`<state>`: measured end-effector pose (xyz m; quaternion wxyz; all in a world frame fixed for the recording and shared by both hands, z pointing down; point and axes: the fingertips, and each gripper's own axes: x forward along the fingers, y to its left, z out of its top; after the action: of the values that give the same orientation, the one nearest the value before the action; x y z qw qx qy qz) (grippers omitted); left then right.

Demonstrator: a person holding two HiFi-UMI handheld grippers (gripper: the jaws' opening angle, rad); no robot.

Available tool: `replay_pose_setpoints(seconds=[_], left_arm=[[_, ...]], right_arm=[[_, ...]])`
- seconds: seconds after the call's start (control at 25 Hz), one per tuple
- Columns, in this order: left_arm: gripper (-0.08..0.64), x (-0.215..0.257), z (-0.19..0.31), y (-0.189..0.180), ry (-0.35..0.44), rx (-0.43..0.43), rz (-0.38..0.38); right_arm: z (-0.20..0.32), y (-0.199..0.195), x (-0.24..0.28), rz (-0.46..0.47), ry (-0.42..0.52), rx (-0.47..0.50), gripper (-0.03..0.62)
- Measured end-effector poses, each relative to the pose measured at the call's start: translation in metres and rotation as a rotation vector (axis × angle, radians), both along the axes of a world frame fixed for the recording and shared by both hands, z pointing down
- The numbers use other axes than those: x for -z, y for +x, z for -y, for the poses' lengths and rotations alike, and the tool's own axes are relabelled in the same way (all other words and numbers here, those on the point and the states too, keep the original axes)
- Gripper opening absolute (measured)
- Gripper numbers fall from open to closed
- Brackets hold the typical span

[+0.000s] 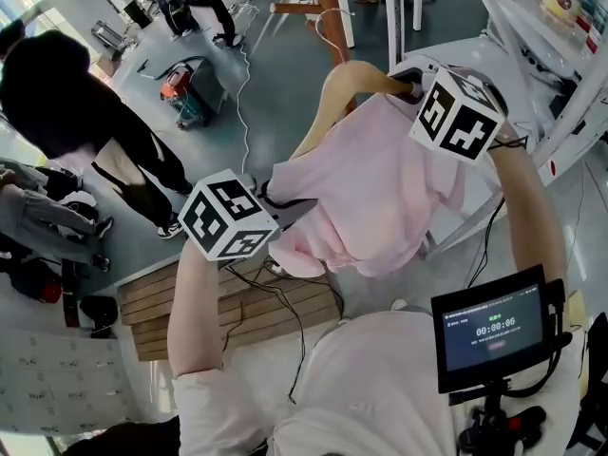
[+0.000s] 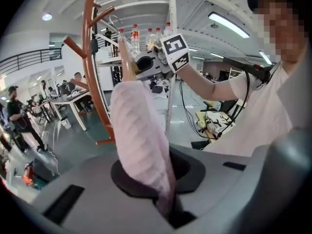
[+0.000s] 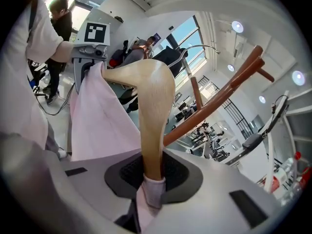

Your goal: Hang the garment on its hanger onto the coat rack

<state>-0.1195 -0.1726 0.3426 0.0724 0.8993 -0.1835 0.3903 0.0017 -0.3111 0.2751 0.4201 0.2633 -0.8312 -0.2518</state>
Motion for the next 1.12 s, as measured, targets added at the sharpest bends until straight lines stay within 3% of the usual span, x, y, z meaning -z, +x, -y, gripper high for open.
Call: replay_pose_setpoints(seconds=[0.28,0.48,0.76,1.12], left_arm=[[0.04,0.076,0.046,-0.008,0.075,0.029,0.036],[0.04,0.115,0.069,-0.012,0.086,0.051,0.062],[0.04,0.098,0.115,-0.002,0.025,0.062,0.093],[0.038,0.063,0.125,-0.016,-0.051,0.114,0.13]], right_arm=[[0.042,-0.01,0.084,0.047,0.085,0.008,0.069],[0.065,-0.012,0.123,0.077,0.095,-0.001,0.071],[0.114,-0.005,0.095,0.097,0.036,-0.016,0.071],[0.128,-0.01,0.054,0.111,-0.016,-0.037,0.071]])
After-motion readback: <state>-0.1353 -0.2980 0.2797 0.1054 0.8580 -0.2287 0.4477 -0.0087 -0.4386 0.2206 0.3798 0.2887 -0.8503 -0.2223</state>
